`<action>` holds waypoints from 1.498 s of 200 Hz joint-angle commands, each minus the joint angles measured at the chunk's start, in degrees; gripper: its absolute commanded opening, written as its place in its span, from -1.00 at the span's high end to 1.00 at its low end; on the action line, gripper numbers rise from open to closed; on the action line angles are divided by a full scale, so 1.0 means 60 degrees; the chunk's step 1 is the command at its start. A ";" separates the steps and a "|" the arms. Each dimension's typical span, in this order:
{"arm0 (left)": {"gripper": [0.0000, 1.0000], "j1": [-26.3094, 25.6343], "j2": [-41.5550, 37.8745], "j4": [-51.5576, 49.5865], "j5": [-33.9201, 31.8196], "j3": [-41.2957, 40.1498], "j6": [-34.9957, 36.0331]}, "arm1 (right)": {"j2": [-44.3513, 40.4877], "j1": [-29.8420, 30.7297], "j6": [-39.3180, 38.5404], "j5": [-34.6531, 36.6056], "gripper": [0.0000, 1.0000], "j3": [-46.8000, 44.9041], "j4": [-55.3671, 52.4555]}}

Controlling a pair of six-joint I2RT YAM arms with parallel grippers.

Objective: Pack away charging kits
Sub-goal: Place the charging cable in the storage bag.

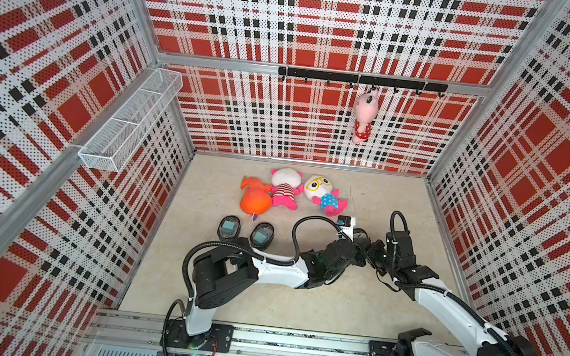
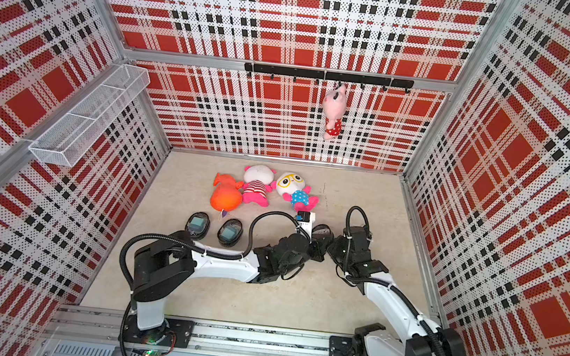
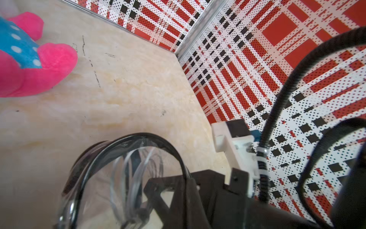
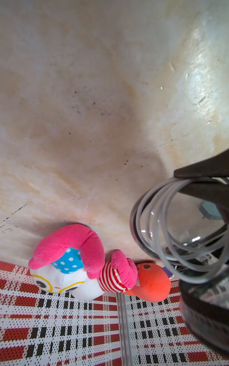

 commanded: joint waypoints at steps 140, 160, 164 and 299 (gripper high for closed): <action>1.00 0.0965 0.0361 0.1675 0.0553 -0.1389 -0.1557 | 0.0401 -0.0605 -0.1448 -0.0456 0.13 0.0356 0.0017; 1.00 0.1017 0.0374 0.1388 0.0438 -0.1269 -0.1645 | 0.0192 -0.0605 -0.1623 -0.0404 0.09 0.0314 0.0066; 1.00 0.1024 0.0367 0.1312 0.0402 -0.1239 -0.1650 | 0.0131 -0.0605 -0.1660 -0.0391 0.08 0.0314 0.0067; 1.00 0.2387 -0.1226 -0.0841 0.0545 -0.1188 -0.1462 | -0.2944 0.3294 -0.3753 0.1815 -0.59 -0.1320 0.2742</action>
